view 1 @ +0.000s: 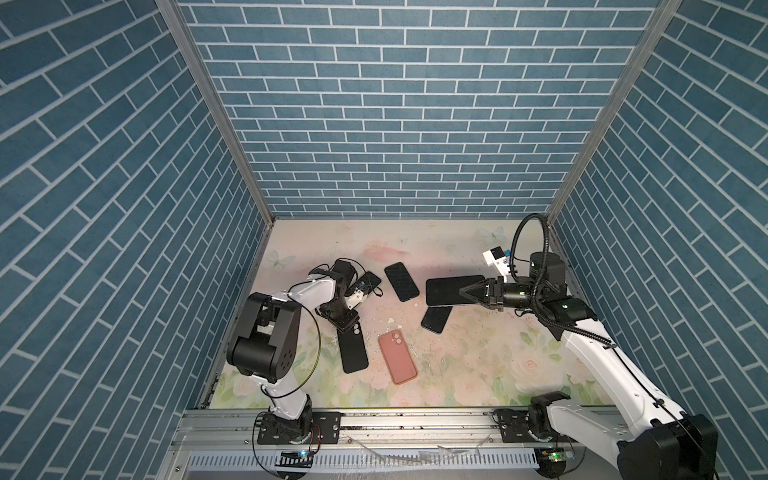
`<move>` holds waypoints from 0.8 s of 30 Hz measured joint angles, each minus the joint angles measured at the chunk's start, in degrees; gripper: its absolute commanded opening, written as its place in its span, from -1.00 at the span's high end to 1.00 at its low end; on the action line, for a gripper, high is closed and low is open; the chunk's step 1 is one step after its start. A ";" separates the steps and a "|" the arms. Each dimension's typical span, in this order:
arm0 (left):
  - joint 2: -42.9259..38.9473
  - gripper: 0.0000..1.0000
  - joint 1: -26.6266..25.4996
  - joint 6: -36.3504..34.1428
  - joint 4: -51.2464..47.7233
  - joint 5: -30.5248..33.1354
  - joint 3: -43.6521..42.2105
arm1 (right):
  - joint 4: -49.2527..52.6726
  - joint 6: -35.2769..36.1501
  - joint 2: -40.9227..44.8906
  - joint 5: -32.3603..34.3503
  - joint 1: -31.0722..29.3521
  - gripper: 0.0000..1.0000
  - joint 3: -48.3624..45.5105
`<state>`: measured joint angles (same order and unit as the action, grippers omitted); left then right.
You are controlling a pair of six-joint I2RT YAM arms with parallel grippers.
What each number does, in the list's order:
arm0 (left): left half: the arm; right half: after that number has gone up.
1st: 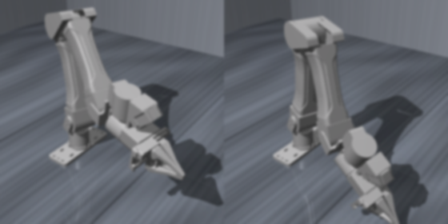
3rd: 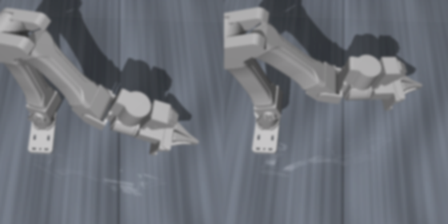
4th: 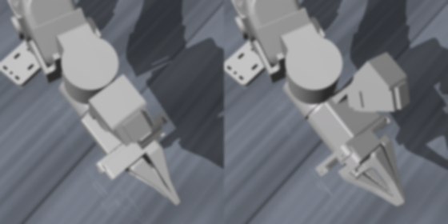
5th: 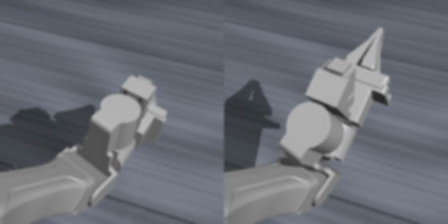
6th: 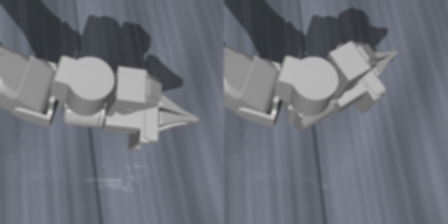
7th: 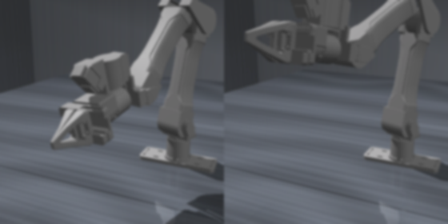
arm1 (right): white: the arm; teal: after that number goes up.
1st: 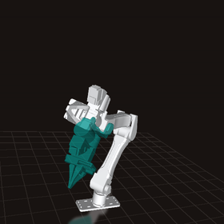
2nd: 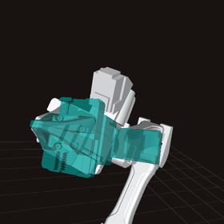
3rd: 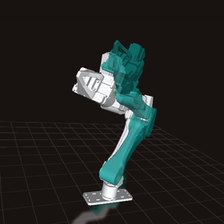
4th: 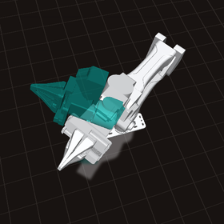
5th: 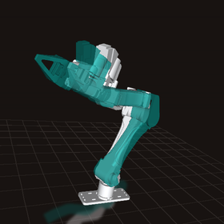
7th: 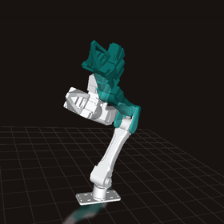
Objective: Put the phone into the phone case
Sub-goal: 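Hold the purple phone with the right gripper while left grasps the black case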
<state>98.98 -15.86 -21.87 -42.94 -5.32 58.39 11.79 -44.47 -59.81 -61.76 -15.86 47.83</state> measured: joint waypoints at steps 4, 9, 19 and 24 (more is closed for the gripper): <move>0.61 0.39 0.17 0.33 0.15 -0.55 0.66 | 0.37 0.02 0.24 0.02 0.20 1.00 0.07; 0.79 0.68 0.31 0.46 0.33 -0.33 1.05 | 1.25 0.28 0.81 0.04 0.28 1.00 0.35; -0.07 1.00 0.31 1.18 0.50 1.40 1.14 | 3.52 1.49 1.36 0.48 0.42 1.00 1.14; -4.02 1.00 0.31 2.16 -1.09 1.68 1.40 | 4.24 2.36 1.95 0.55 0.57 1.00 1.14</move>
<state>94.96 -15.55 -19.70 -44.03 -3.64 59.79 16.03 -42.11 -57.87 -61.21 -15.29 48.97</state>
